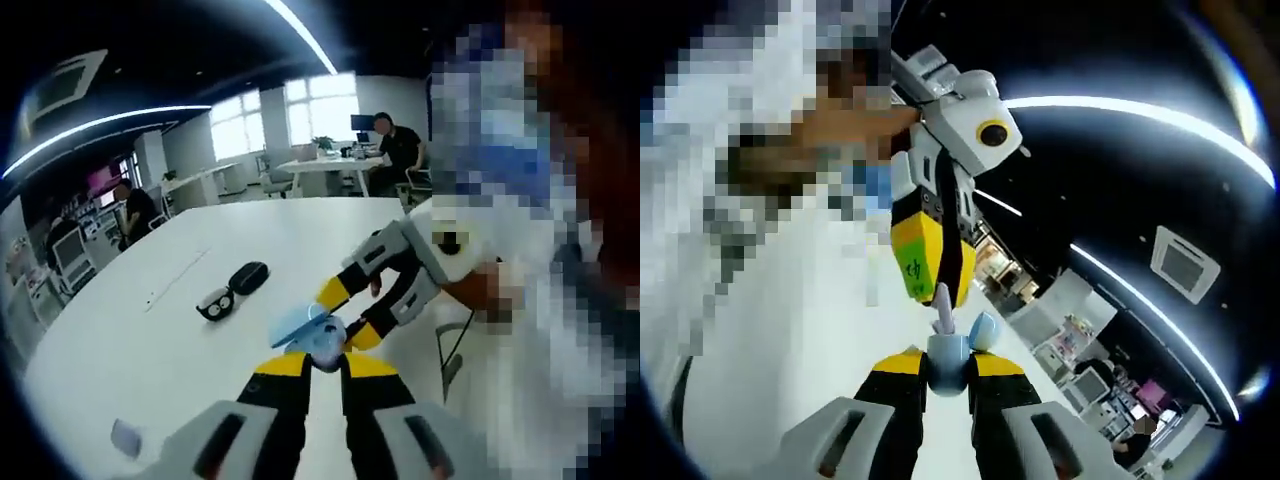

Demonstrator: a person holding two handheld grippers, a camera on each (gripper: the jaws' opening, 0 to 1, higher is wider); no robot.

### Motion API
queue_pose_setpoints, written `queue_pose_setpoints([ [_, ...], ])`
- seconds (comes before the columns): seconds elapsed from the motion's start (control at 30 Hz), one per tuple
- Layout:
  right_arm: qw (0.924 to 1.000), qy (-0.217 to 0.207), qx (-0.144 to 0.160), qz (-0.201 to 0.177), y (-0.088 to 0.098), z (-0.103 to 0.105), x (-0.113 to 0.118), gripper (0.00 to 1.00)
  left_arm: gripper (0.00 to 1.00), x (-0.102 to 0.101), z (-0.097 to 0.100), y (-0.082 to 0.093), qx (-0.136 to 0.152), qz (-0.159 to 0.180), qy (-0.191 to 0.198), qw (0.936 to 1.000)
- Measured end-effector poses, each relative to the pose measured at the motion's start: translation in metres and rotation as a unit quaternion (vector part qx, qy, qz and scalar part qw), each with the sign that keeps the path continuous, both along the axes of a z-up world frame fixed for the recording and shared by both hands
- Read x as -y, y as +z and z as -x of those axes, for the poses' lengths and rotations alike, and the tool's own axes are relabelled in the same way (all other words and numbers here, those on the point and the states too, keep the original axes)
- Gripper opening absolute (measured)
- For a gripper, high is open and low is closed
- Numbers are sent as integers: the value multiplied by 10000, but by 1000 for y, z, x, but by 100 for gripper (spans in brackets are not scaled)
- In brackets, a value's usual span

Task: Pick up the earbuds from the table and place the earbuds into the earbud case

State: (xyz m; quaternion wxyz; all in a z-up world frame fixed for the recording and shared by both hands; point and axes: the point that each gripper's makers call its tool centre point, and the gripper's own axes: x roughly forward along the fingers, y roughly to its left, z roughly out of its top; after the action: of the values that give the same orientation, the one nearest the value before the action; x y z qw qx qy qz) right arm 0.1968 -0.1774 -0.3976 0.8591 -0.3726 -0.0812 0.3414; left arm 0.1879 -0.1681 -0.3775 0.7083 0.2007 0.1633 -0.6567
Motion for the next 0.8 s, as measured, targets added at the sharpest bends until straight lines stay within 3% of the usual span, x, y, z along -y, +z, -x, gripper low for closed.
queue_pose_setpoints([
  [0.33, 9992, 14, 244, 319, 1, 5, -8, 15, 14, 2, 1, -4, -270, -38, 75, 9996],
  [0.53, 9984, -12, 286, 479, -1, 5, -10, 15, 14, 4, 2, -7, -190, -91, 36, 9998],
  [0.8, 9998, 85, 100, 140, 0, 1, -8, 15, 15, 7, -5, -8, -788, 179, 308, 9962],
])
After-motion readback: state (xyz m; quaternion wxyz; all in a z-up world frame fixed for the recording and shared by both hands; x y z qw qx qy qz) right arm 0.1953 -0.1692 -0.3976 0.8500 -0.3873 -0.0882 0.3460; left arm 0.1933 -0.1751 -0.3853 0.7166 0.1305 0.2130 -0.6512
